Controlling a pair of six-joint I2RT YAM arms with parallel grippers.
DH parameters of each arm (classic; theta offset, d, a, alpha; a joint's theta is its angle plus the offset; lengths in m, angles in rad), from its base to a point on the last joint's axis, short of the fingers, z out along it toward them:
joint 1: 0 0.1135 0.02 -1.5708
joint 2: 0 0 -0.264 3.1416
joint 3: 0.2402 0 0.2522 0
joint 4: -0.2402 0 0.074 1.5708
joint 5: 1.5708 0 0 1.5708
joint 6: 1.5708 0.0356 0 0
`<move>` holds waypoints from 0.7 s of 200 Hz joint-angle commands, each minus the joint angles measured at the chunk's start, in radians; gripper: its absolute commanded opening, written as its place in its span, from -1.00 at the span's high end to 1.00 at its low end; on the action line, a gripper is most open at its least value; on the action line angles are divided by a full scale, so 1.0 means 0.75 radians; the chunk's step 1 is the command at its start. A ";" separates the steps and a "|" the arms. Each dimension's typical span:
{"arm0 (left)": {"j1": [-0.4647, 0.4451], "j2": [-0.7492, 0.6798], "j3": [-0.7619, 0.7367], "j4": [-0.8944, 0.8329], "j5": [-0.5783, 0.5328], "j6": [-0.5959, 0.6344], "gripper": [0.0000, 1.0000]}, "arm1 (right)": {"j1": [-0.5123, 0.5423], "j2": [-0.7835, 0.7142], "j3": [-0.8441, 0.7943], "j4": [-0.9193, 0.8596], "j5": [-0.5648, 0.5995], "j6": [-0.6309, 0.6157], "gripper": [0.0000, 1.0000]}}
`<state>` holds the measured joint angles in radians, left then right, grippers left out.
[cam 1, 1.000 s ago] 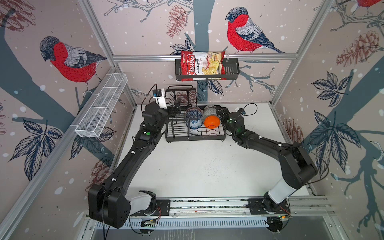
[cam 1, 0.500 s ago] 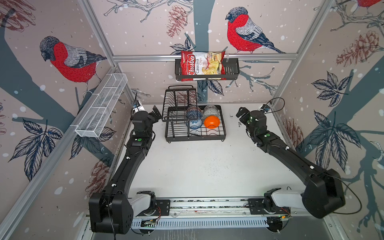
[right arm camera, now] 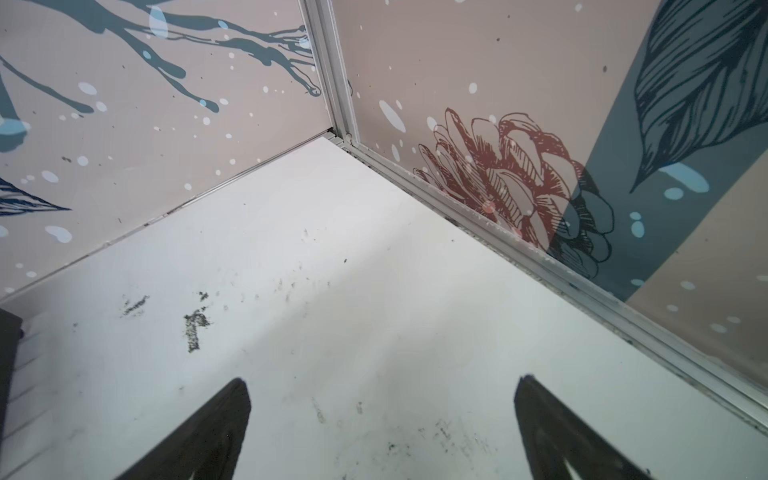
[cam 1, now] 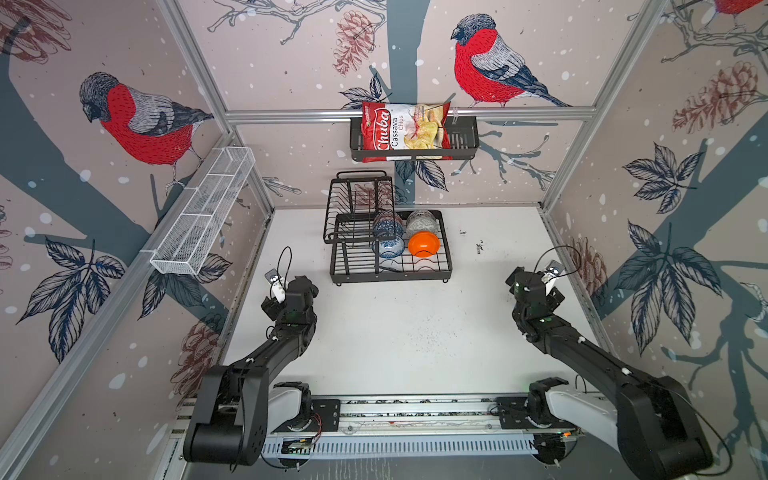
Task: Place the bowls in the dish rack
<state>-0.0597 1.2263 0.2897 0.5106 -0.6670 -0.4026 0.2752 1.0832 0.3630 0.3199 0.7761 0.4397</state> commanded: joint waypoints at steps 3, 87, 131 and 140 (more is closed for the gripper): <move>0.006 0.031 0.005 0.240 -0.008 0.049 -0.97 | -0.009 0.007 -0.085 0.381 0.082 -0.167 -1.00; 0.011 0.325 -0.206 1.178 0.421 0.466 -0.98 | -0.029 0.288 -0.269 1.107 -0.019 -0.454 -1.00; 0.018 0.418 -0.080 1.028 0.502 0.486 -0.98 | -0.038 0.335 -0.246 1.139 -0.076 -0.485 -1.00; 0.018 0.418 -0.078 1.024 0.501 0.484 -0.98 | -0.038 0.338 -0.241 1.132 -0.055 -0.479 -1.00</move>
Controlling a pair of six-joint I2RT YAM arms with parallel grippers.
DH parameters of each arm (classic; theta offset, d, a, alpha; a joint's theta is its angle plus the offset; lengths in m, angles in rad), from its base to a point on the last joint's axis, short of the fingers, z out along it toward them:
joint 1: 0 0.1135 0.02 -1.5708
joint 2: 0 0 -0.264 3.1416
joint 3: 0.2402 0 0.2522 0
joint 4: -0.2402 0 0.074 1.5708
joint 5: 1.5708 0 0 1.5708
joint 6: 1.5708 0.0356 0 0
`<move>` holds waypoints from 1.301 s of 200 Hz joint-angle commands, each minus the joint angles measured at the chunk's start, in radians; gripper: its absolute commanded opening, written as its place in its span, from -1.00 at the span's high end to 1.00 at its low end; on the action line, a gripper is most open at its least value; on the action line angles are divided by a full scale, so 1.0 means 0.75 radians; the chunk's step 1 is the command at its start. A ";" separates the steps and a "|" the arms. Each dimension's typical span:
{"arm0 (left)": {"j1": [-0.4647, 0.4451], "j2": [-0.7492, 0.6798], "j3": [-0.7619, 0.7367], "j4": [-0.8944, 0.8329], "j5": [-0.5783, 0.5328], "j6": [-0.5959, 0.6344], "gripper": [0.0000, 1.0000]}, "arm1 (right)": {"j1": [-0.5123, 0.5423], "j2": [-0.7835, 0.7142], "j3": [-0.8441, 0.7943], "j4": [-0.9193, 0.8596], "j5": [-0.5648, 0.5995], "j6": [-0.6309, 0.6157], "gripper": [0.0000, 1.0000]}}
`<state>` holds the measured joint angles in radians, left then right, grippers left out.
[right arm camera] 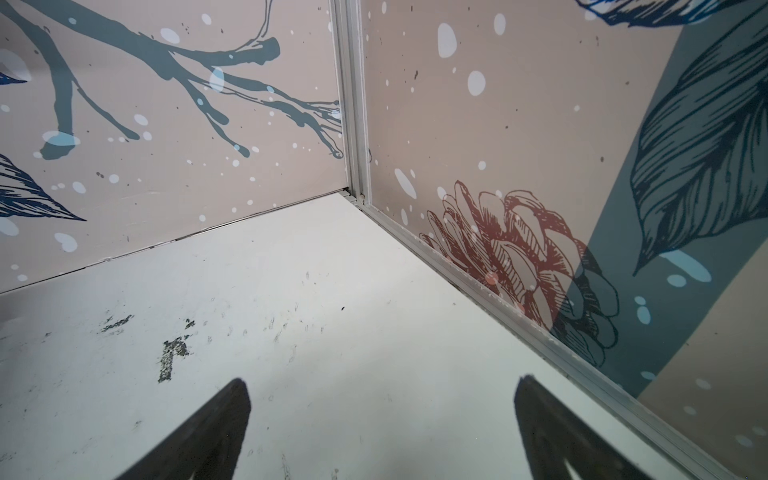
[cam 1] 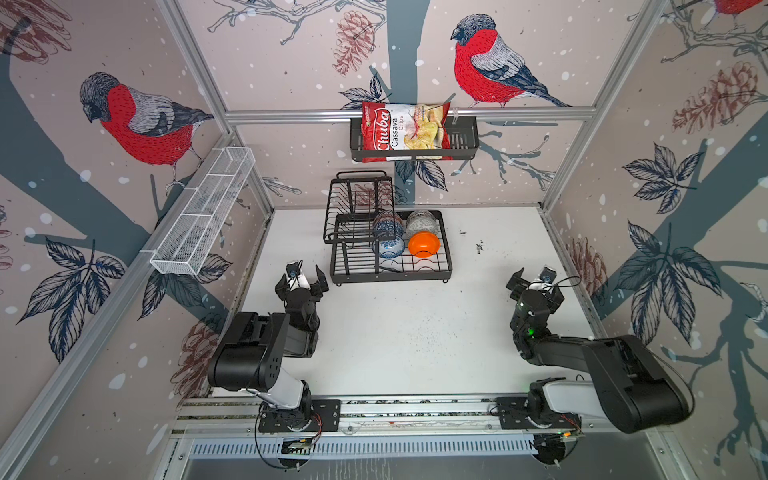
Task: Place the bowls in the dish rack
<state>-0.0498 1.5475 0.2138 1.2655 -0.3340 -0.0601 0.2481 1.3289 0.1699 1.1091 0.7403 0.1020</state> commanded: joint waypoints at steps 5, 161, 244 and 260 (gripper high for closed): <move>0.005 0.000 0.013 0.052 0.062 0.032 -0.98 | -0.002 0.017 0.020 0.080 0.003 -0.026 -1.00; -0.009 0.019 -0.007 0.123 0.052 0.058 -0.98 | -0.244 0.227 0.073 0.138 -0.457 0.035 -0.99; -0.009 0.025 0.009 0.104 0.055 0.060 -0.98 | -0.229 0.235 0.054 0.196 -0.425 0.019 -0.99; -0.011 0.025 0.009 0.102 0.055 0.060 -0.98 | -0.229 0.233 0.054 0.195 -0.426 0.019 -0.99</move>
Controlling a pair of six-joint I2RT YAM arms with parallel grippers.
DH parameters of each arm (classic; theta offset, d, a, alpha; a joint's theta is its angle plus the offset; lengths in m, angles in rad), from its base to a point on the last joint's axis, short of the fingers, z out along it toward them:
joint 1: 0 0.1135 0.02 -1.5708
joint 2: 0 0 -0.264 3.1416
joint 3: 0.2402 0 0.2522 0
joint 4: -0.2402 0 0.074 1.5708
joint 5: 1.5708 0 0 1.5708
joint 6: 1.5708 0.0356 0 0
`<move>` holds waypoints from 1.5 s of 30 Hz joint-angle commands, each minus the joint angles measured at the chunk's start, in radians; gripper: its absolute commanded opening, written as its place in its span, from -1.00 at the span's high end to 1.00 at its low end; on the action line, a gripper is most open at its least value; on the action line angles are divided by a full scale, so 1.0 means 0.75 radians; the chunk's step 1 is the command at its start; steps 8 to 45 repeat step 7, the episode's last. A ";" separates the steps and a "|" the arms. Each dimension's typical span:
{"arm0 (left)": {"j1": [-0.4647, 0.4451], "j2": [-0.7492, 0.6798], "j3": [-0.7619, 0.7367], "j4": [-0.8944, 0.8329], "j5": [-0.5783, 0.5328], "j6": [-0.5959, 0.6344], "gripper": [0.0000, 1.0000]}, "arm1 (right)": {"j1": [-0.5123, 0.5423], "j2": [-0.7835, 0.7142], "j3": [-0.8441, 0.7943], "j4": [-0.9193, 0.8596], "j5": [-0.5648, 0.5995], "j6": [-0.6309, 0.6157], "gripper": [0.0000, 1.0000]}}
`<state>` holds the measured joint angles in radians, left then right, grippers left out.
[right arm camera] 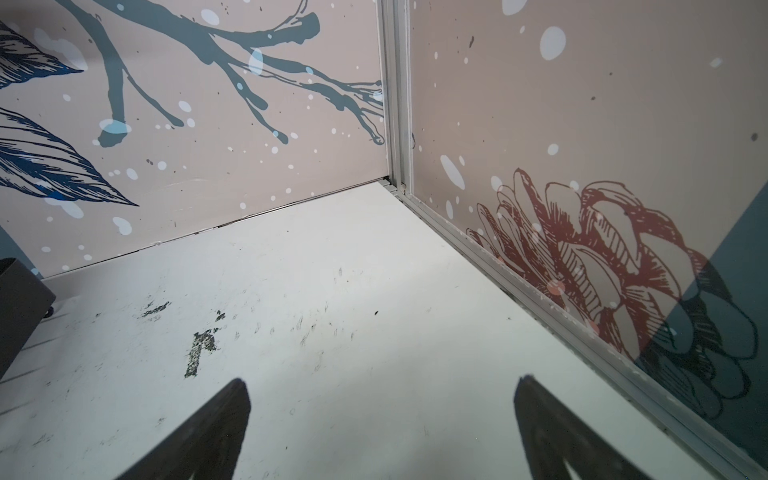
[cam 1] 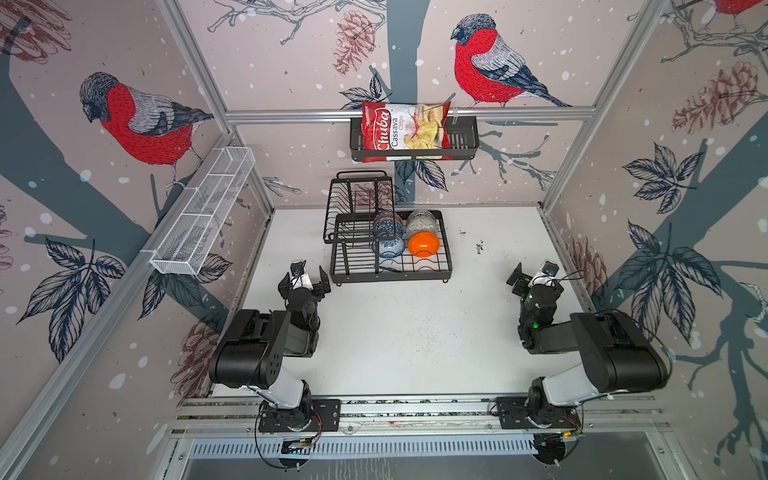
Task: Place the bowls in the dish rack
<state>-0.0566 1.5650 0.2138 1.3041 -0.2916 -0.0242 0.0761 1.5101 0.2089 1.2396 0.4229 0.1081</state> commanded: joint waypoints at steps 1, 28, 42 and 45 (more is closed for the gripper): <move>-0.002 0.002 0.009 0.051 -0.002 0.012 -0.98 | 0.001 -0.009 0.002 0.020 -0.002 0.011 -0.99; 0.000 -0.005 -0.003 0.071 0.000 0.012 -0.98 | -0.001 -0.008 0.002 0.019 -0.003 0.013 -0.99; 0.000 -0.005 -0.003 0.071 0.000 0.012 -0.98 | -0.001 -0.008 0.002 0.019 -0.003 0.013 -0.99; 0.000 -0.005 -0.003 0.071 0.000 0.012 -0.98 | -0.001 -0.008 0.002 0.019 -0.003 0.013 -0.99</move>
